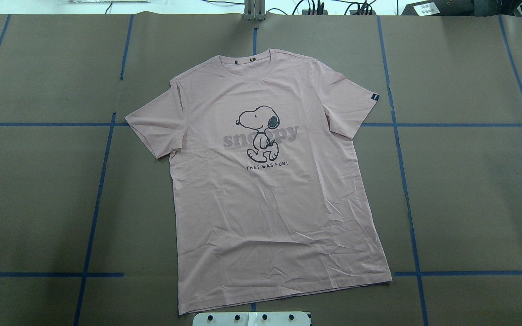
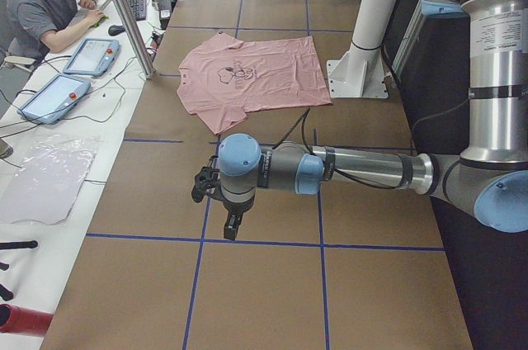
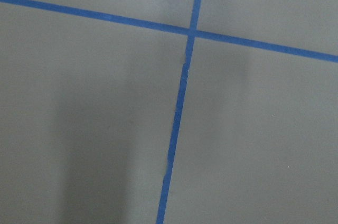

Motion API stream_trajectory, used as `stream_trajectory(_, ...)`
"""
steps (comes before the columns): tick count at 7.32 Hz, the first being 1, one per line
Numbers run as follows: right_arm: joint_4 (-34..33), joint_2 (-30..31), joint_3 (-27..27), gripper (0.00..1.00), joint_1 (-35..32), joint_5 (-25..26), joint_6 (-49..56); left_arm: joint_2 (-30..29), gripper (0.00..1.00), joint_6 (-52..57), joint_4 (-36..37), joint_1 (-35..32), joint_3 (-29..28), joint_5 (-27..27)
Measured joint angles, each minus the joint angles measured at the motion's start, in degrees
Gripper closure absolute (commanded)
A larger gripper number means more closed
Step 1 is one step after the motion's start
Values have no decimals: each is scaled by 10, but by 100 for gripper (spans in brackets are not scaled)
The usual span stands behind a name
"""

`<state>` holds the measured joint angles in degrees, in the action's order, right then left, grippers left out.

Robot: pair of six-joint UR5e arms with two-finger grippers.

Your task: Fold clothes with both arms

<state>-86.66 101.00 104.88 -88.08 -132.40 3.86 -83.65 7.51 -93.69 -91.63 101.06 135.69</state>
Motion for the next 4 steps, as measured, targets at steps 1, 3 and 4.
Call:
stream_trajectory(1,0,-28,2,0,1,-2,-1,-5,0,-6,-22,0,0,1)
stream_trajectory(3,17,-90,-13,0,5,-6,-4,-48,0,-24,-52,0,1,0)
stream_trajectory(4,27,-114,-31,0,5,-21,-10,-68,0,-27,-65,0,2,0)
